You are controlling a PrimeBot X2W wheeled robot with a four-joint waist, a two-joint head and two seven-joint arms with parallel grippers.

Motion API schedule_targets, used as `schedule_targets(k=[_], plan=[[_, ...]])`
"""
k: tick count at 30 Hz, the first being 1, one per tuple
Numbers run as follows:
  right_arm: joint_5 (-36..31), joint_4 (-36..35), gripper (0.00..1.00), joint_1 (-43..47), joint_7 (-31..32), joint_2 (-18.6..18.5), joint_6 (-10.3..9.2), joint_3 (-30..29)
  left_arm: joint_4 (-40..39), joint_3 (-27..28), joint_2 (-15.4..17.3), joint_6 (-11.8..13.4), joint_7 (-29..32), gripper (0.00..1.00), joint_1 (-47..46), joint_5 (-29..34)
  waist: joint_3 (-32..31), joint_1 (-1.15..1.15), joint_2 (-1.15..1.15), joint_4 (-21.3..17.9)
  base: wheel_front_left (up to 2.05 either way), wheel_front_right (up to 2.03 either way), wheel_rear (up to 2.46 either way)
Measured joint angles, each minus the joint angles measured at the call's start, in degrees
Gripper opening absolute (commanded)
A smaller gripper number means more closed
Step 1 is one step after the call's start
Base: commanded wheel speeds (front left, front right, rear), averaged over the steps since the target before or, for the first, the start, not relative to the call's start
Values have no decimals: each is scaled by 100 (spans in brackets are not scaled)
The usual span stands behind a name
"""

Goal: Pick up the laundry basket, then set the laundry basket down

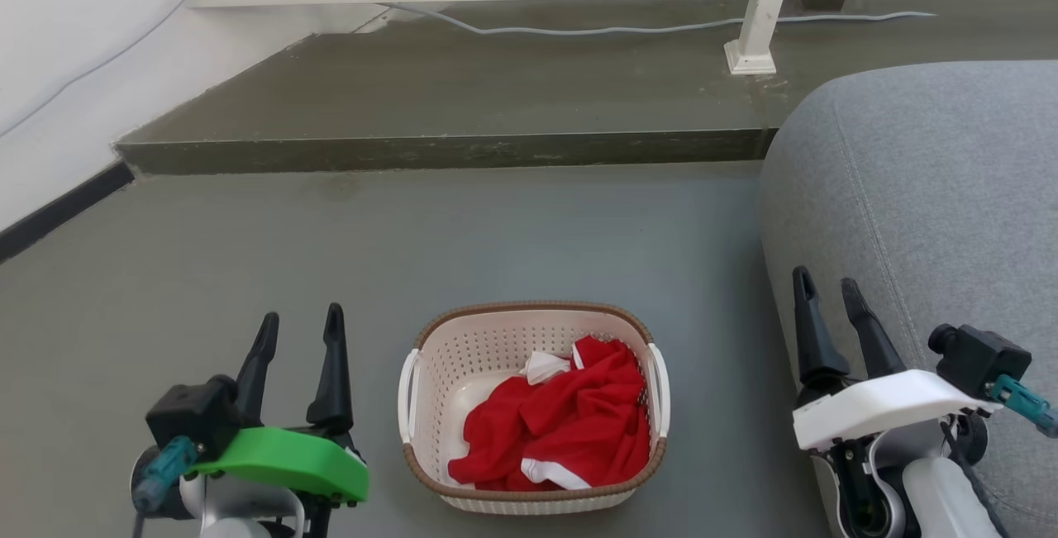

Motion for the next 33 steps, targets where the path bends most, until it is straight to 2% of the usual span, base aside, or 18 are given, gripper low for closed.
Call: schedule_targets(k=[14,22,33], plan=[[-1121,-318,100,5,-277,-20,-202,285,-258,-233,18,212,-261,100,40,1254,58,0,0,10,0,0,0],[-1728,-488,100,12,-413,-30,-352,405,-401,-336,21,325,-413,100,130,1791,96,0,0,15,0,0,0],[-2495,-709,100,21,-627,-51,-461,578,-584,-392,26,454,-608,100,141,2592,150,0,0,21,0,0,0]])
